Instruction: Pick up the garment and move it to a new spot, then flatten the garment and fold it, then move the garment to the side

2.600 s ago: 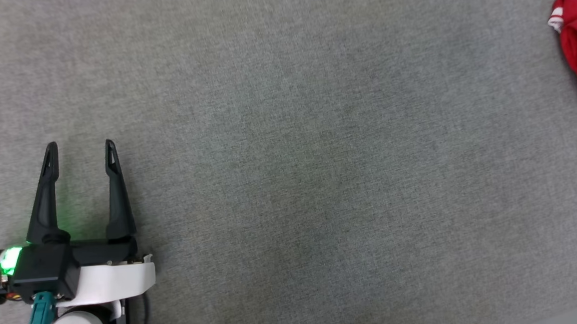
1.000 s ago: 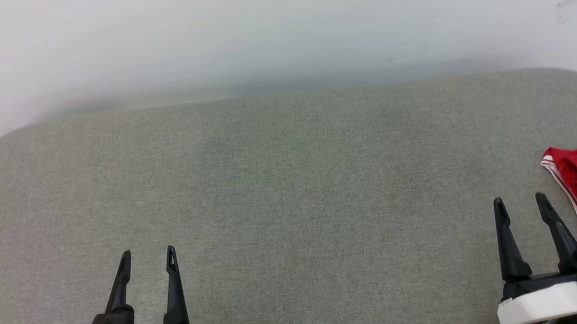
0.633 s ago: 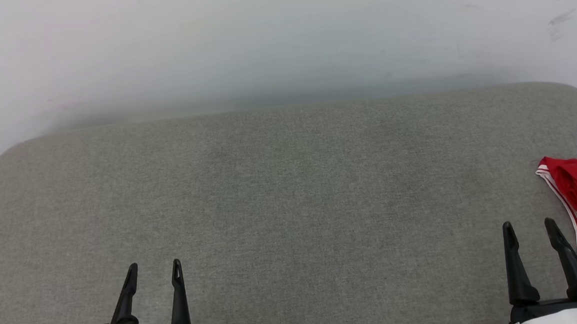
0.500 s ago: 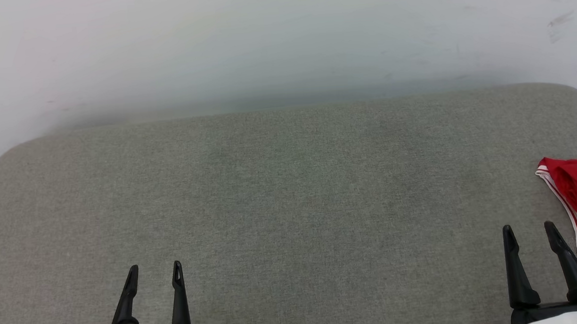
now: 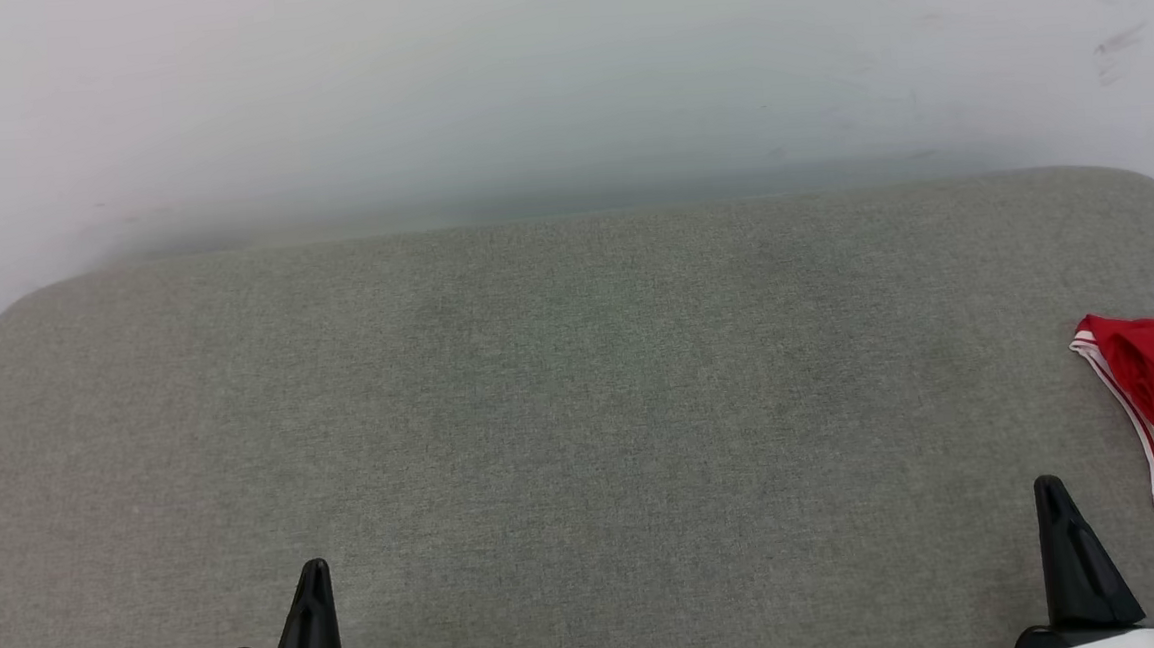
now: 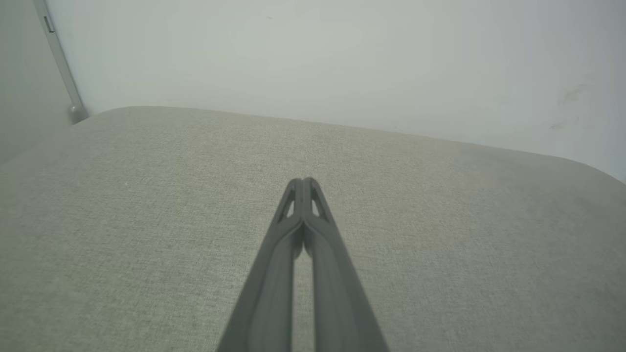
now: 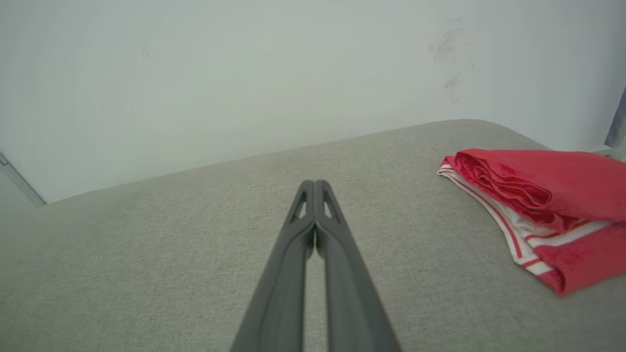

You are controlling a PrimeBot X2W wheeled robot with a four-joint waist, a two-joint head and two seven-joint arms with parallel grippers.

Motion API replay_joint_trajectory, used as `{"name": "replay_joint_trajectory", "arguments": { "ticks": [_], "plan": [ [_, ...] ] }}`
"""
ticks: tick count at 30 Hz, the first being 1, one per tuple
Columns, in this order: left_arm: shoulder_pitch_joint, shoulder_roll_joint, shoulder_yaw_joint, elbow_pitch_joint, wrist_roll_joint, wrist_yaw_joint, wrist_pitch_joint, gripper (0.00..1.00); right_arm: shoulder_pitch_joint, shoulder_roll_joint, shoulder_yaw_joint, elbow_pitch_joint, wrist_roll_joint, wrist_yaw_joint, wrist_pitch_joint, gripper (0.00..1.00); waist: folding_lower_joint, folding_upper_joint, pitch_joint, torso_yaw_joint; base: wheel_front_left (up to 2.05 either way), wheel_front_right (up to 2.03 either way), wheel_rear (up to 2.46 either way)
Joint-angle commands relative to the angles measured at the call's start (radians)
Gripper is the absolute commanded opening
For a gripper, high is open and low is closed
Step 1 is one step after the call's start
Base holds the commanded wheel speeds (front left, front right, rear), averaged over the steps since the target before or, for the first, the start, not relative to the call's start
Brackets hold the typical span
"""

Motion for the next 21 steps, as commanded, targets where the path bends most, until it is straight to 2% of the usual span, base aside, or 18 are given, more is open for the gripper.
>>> {"name": "replay_joint_trajectory", "arguments": {
  "ticks": [1, 21],
  "plan": [
    [-0.025, 0.008, 0.002, -0.009, -0.051, -0.005, 0.007, 0.00, -0.027, -0.006, 0.002, -0.007, 0.051, 0.000, 0.007, 0.00, 0.0000, 0.0000, 0.000, 0.000, 0.00, 0.00, 0.00],
    [-0.101, 0.026, 0.010, 0.061, -0.435, -0.047, 0.076, 0.00, -0.091, -0.018, 0.015, 0.048, 0.414, 0.000, 0.084, 0.00, 0.0000, 0.0000, 0.000, 0.002, 0.00, 0.00, 0.00]
  ]
}}
